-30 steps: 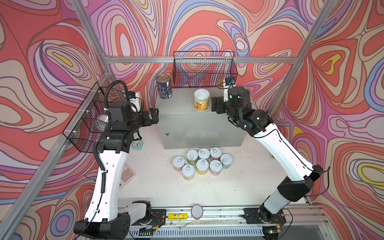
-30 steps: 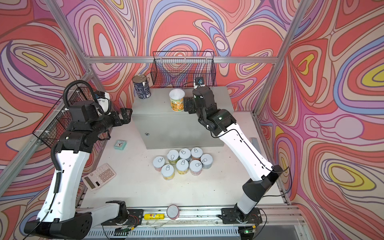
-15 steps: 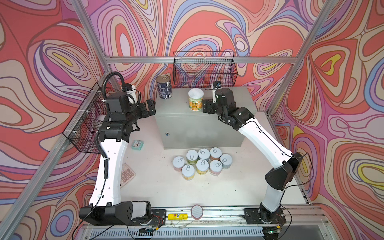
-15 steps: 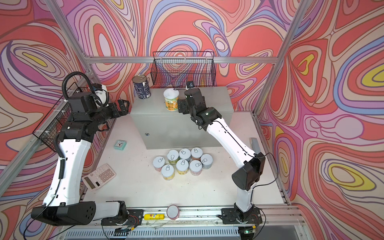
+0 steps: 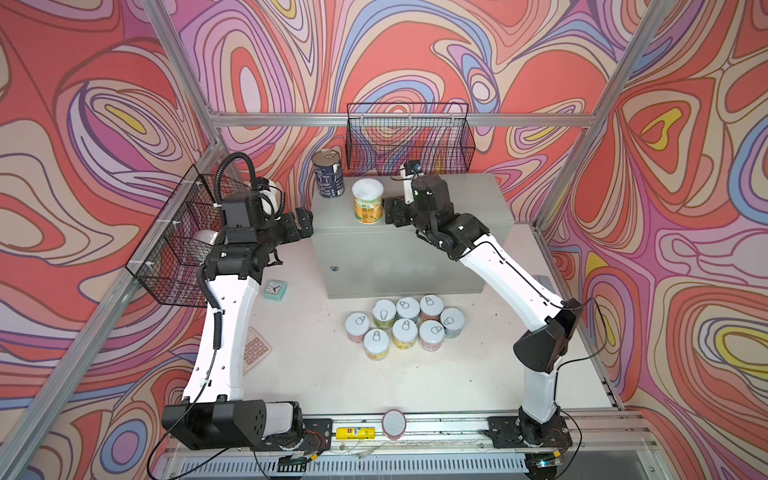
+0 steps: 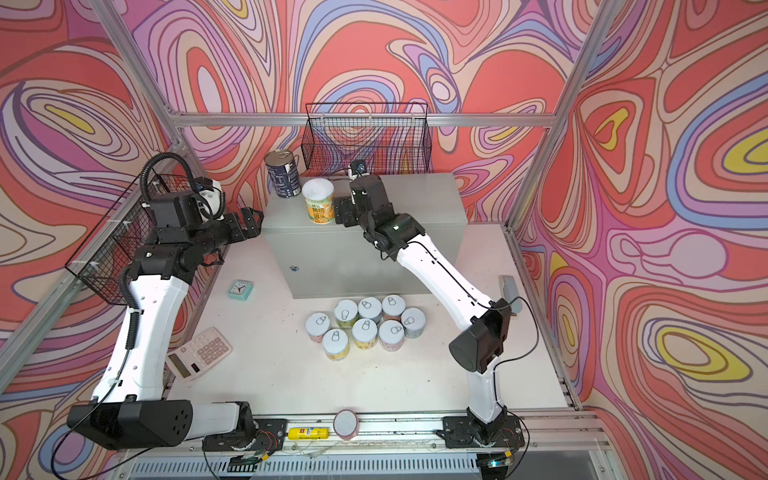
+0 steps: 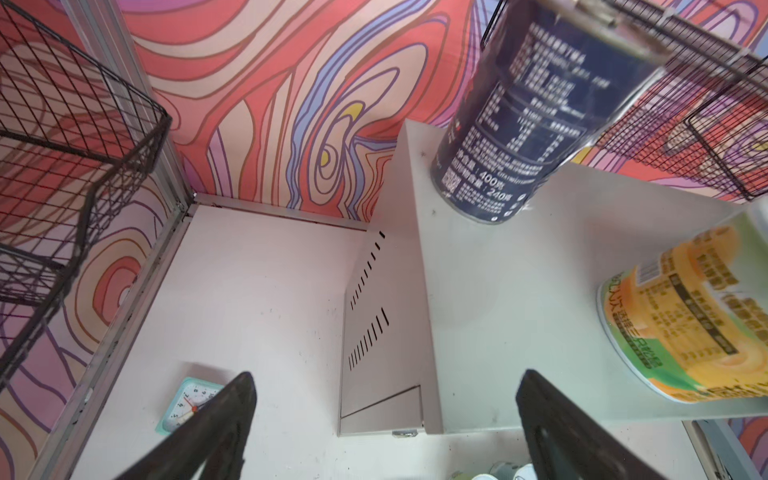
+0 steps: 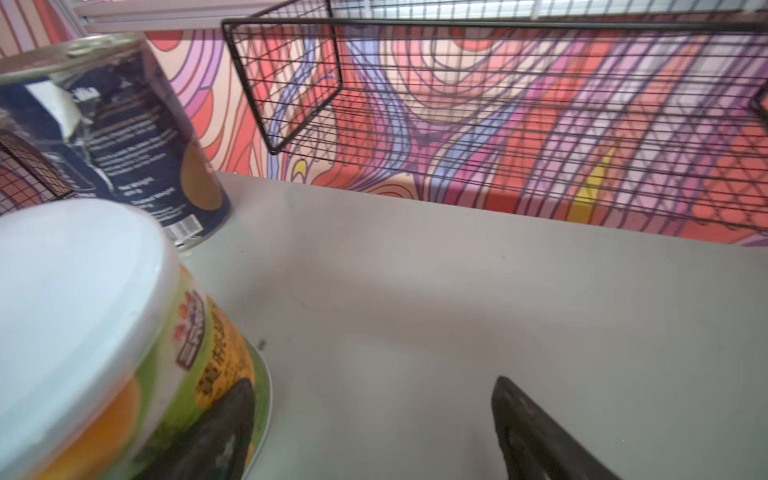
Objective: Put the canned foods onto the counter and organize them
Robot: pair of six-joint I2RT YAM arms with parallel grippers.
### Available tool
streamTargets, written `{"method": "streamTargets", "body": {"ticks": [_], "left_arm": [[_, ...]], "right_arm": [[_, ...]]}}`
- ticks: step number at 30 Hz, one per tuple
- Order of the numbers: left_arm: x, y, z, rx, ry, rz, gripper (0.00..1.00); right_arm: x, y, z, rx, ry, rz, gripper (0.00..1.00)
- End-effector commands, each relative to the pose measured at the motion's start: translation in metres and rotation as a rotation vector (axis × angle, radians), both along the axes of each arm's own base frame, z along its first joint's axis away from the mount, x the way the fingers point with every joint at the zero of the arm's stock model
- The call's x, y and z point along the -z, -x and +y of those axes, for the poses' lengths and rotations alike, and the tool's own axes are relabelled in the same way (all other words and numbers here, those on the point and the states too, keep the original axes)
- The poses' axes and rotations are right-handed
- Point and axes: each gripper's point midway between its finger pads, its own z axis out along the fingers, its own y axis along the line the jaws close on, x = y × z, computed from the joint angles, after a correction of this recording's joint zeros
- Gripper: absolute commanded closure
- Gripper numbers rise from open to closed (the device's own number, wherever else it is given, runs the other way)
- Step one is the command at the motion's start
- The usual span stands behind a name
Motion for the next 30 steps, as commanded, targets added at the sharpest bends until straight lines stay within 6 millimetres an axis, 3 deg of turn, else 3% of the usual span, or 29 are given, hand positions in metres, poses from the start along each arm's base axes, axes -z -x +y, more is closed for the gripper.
{"method": "streamTargets", "body": {"ticks": [1,5,13,19,30], "left_arm": [[-0.004,0.006,-0.004,0.017,0.039,-0.025,0.01],[0.002,0.008,-0.005,0.020,0.035,-0.012,0.02],[0.000,0.006,-0.010,0.045,0.053,-0.022,0.02],[-0.001,0.007,-0.009,0.042,0.045,-0.023,0.02],[0.001,0.012,-0.011,0.049,0.051,-0.016,0.02]], "right_arm": [[0.015,0.000,0.021,0.004,-0.012,0.057,0.08],[0.027,-0.006,0.019,0.050,-0.007,0.092,0.07],[0.008,0.017,0.002,0.035,-0.015,0.058,0.08],[-0.005,0.043,0.014,-0.057,-0.007,0.022,0.09],[0.003,0.036,0.041,-0.126,-0.013,0.038,0.14]]}}
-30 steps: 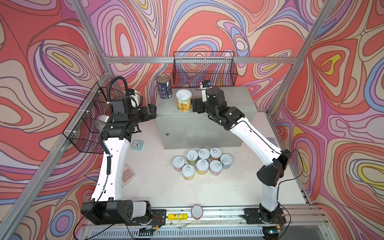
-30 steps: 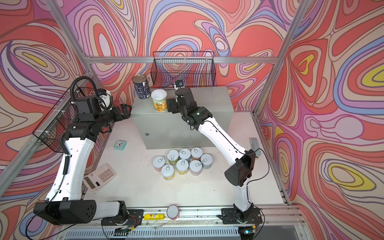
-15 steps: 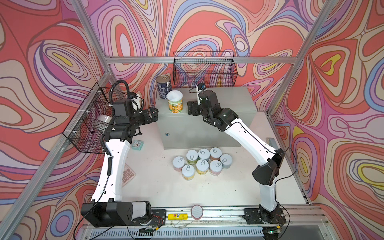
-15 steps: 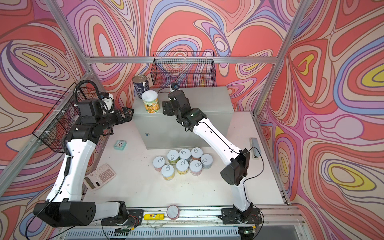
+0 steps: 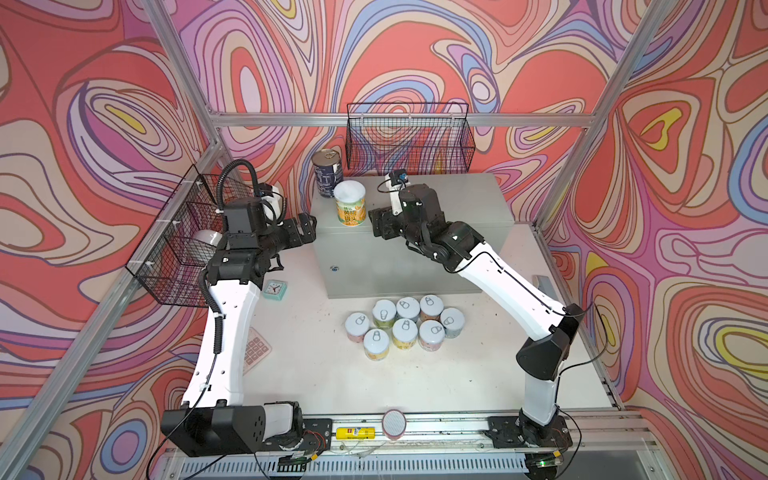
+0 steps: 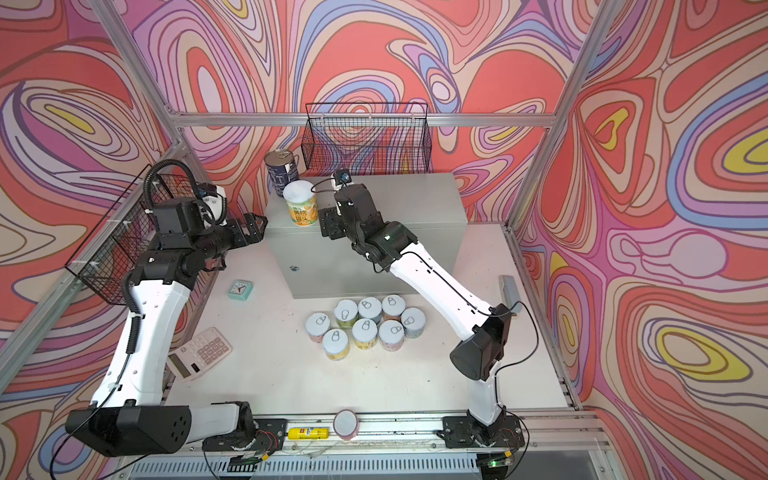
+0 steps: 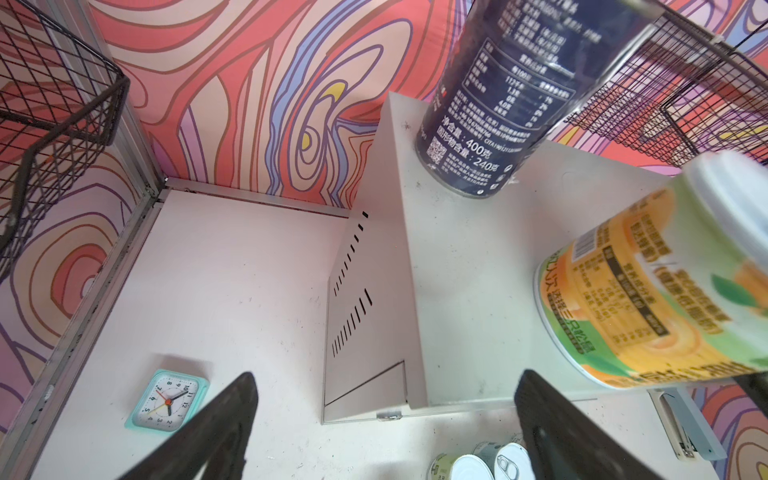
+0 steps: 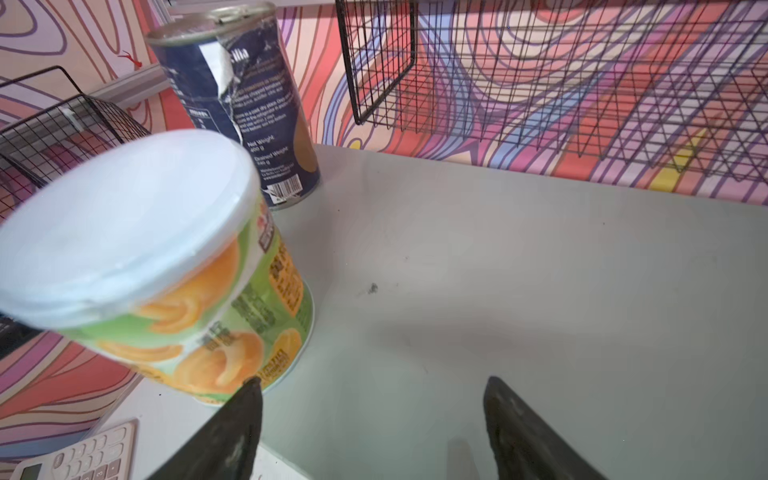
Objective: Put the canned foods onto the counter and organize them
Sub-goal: 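Slide the orange-labelled can with the right gripper toward the dark blue can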
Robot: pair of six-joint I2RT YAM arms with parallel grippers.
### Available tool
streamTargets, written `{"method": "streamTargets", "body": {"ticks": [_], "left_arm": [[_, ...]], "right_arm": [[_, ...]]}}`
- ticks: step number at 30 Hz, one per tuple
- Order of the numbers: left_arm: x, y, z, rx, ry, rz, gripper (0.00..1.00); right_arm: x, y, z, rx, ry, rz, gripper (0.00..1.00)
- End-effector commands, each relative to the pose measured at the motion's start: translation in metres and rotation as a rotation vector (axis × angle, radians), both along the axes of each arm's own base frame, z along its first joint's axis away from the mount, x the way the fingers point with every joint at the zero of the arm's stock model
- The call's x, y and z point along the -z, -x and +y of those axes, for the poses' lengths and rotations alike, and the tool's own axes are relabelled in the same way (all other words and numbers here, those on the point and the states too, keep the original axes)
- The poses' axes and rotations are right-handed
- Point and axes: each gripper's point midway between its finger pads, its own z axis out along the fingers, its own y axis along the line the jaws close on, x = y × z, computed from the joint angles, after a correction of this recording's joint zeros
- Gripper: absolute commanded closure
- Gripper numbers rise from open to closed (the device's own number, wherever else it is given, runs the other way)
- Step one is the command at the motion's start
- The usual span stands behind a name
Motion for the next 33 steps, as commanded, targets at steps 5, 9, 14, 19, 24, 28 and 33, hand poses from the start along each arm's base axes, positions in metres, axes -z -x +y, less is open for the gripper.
{"method": "streamTargets", "body": {"ticks": [5,9,14,19,24,28,33], "left_arm": [[-0.001,0.004,-0.003,0.014,0.018,-0.012,0.02],[0.000,0.004,-0.003,0.014,0.017,-0.012,0.03],[0.004,0.003,-0.002,0.015,0.014,-0.004,0.03],[0.005,0.000,-0.003,0.017,0.014,0.000,0.03],[0.005,0.000,-0.002,0.015,0.010,-0.001,0.03],[0.008,-0.001,-0.001,0.013,0.005,0.007,0.03],[0.010,-0.003,-0.001,0.011,0.010,0.008,0.03]], "right_arm": [[0.007,-0.005,0.026,-0.066,-0.009,0.009,0.14],[0.007,-0.006,0.035,-0.090,-0.018,0.004,0.15],[0.009,-0.008,0.049,-0.121,-0.033,0.005,0.15],[0.009,-0.010,0.062,-0.142,-0.036,-0.001,0.15],[0.010,-0.012,0.067,-0.150,-0.054,-0.006,0.15],[0.012,-0.014,0.072,-0.162,-0.059,-0.004,0.15],[0.011,-0.014,0.077,-0.177,-0.065,-0.010,0.15]]}}
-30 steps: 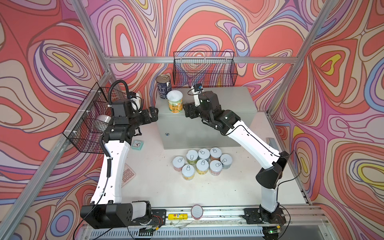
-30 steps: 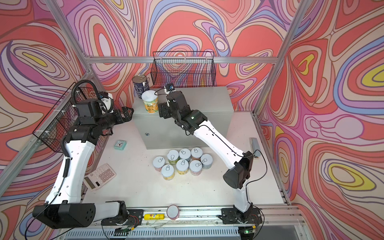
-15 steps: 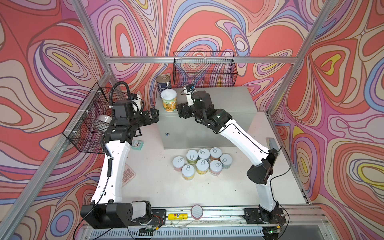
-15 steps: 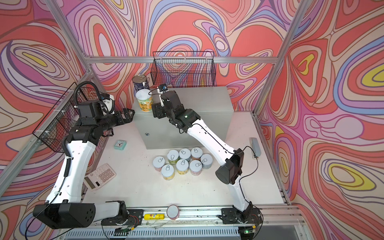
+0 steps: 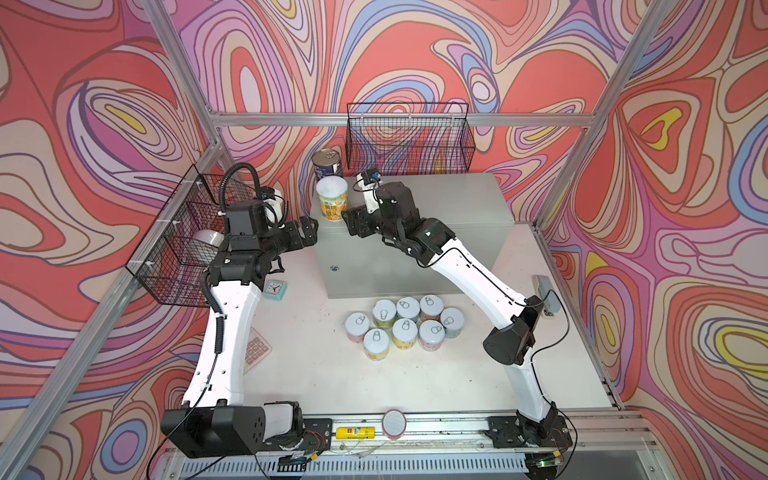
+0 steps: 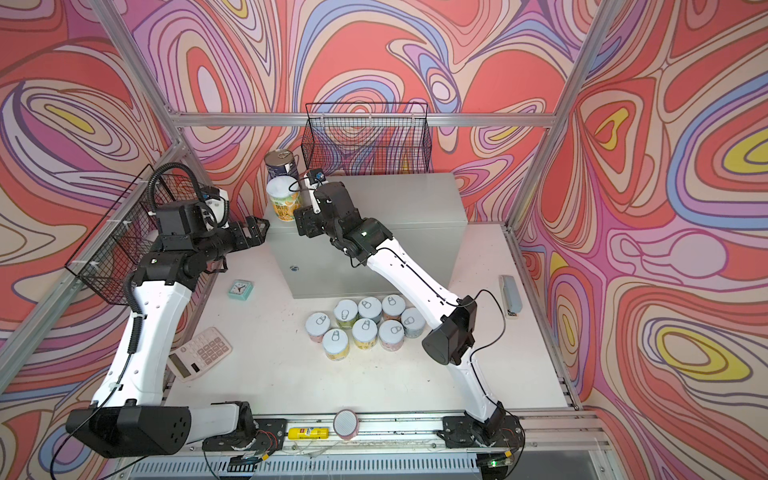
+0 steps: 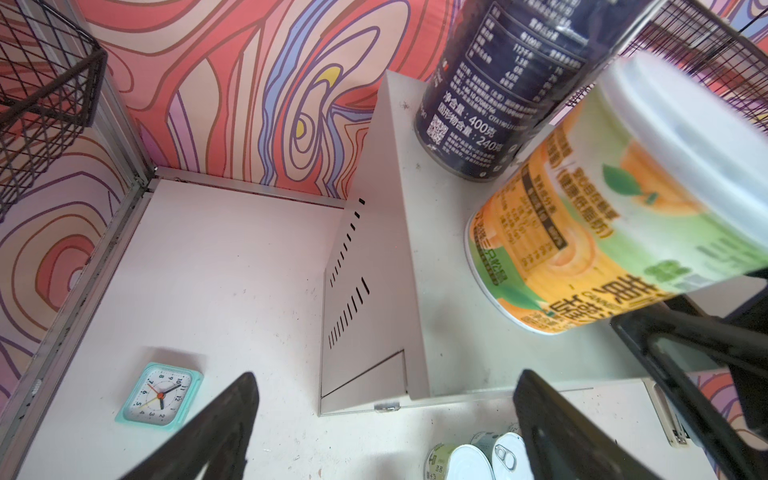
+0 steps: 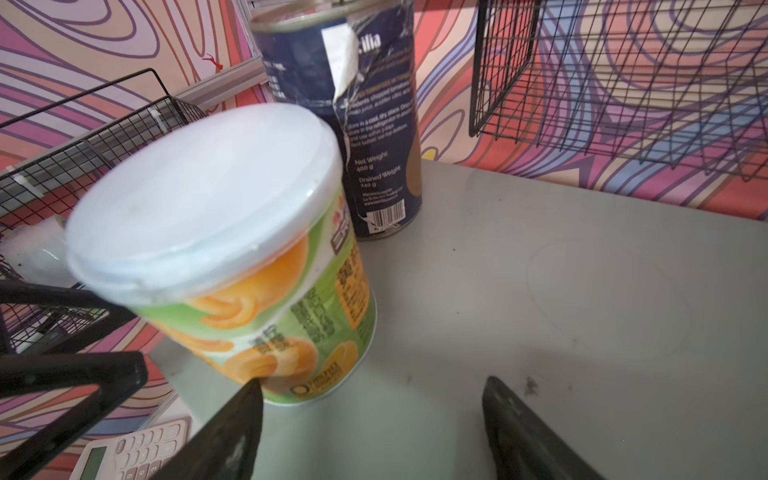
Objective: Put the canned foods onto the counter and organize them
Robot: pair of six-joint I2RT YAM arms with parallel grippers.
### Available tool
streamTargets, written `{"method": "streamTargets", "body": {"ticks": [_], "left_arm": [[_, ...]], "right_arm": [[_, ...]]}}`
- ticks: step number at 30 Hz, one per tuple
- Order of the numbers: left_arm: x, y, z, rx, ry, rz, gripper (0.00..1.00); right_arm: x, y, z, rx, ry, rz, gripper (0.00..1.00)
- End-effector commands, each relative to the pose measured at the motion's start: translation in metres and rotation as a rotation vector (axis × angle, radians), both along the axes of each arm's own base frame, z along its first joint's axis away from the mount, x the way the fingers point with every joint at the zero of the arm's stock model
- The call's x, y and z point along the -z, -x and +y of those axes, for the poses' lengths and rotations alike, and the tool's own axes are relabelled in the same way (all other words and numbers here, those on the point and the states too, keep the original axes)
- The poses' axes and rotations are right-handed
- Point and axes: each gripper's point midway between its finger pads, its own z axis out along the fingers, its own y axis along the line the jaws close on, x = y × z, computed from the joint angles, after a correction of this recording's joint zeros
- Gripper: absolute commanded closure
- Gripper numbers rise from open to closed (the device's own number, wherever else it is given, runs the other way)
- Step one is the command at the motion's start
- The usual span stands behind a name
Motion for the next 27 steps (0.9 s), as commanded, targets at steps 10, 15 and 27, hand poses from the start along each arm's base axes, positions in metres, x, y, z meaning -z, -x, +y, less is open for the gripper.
{"method": "streamTargets", "body": {"ticks": [10,15,27], "left_arm": [[0.001,-0.004,0.004,-0.013,-0.008,-0.011,0.03],[0.003,-0.005,0.004,-0.012,-0.007,-0.007,0.03],[0.003,-0.006,0.004,-0.014,-0.010,-0.009,0.03]], "right_arm": [[0.000,-0.010,-0.022,0.122,0.066,-0.040,0.14],[0.004,-0.014,-0.022,0.142,0.068,-0.045,0.13],[0.006,-0.017,-0.004,0.085,0.034,-0.044,0.13]]}}
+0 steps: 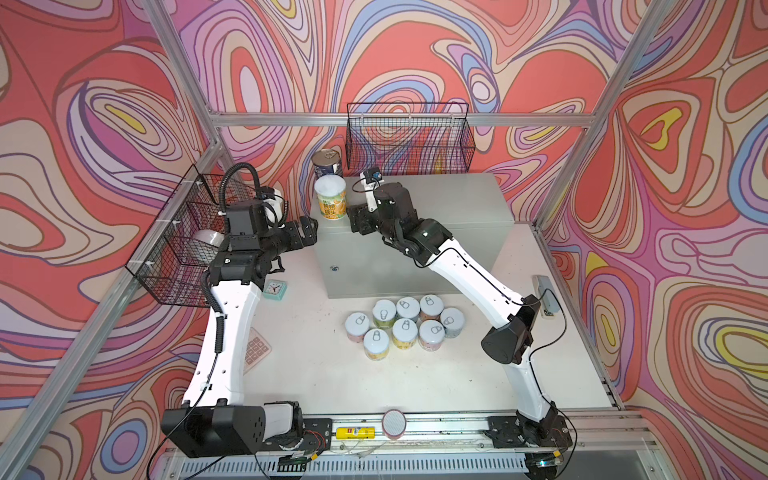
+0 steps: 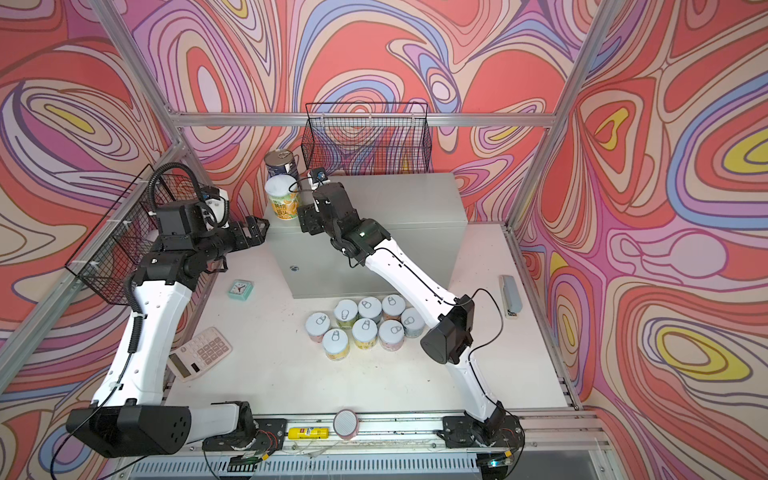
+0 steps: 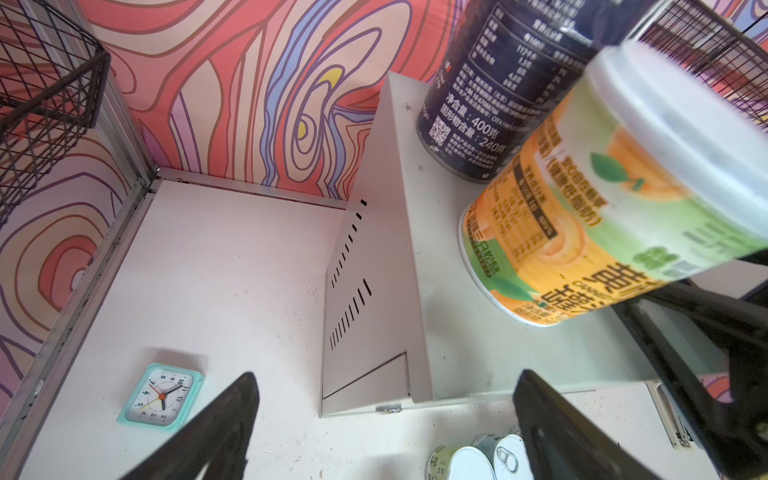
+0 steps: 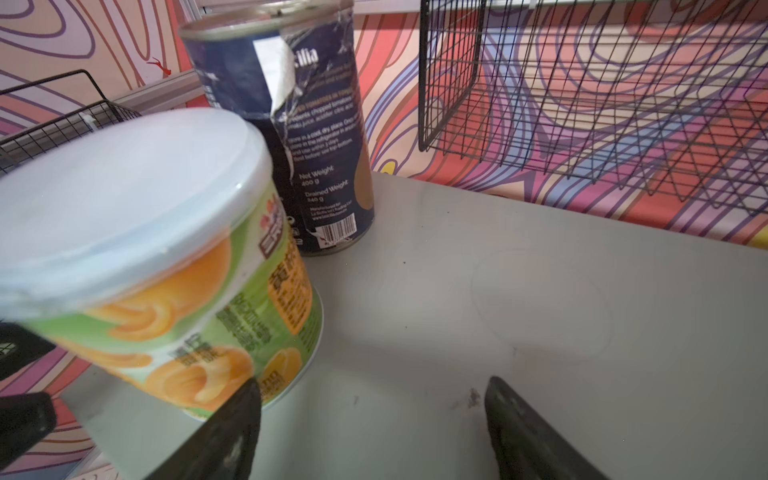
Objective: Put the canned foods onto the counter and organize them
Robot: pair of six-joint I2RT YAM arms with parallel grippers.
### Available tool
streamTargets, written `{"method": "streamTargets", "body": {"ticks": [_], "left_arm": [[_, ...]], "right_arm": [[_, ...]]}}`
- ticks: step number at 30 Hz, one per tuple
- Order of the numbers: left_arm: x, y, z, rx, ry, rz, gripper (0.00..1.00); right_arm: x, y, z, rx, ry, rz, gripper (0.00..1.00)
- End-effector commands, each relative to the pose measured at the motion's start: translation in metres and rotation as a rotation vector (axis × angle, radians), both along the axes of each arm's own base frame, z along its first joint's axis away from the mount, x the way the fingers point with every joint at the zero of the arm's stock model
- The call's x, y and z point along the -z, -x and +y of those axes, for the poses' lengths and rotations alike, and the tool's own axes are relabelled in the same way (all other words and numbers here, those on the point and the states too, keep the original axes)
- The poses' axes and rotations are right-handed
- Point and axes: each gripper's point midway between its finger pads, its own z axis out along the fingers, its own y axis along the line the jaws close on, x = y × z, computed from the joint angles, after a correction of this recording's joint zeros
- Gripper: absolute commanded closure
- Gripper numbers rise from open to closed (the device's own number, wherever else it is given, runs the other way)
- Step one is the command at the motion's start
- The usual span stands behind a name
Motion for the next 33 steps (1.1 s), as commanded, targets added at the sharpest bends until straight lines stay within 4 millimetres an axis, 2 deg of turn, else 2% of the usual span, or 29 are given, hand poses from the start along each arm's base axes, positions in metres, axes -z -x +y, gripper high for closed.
{"method": "streamTargets", "body": {"ticks": [1,11,22,26,29,33], "left_arm": [[0.003,-0.005,0.004,-0.012,-0.008,-0.006,0.03],[0.004,-0.005,0.005,-0.022,-0.011,-0.009,0.03],[0.005,-0.003,0.006,-0.027,-0.009,-0.011,0.01],[-0.003,0.007,0.012,-0.063,-0.023,-0.026,0.00],[-0.013,0.020,0.019,-0.126,-0.040,-0.056,0.00],[-0.015,0.049,0.010,-0.120,-0.028,-0.075,0.00]], "right_arm": [[0.005,-0.002,0.009,-0.018,-0.011,0.005,0.14],[0.007,-0.001,0.017,-0.055,-0.024,0.010,0.14],[0.003,0.003,0.012,-0.057,-0.007,0.001,0.13],[-0.013,0.016,-0.004,-0.044,-0.010,-0.014,0.14],[-0.027,0.034,-0.028,-0.026,-0.011,-0.037,0.13],[-0.035,0.066,-0.059,-0.016,0.005,-0.029,0.13]]}}
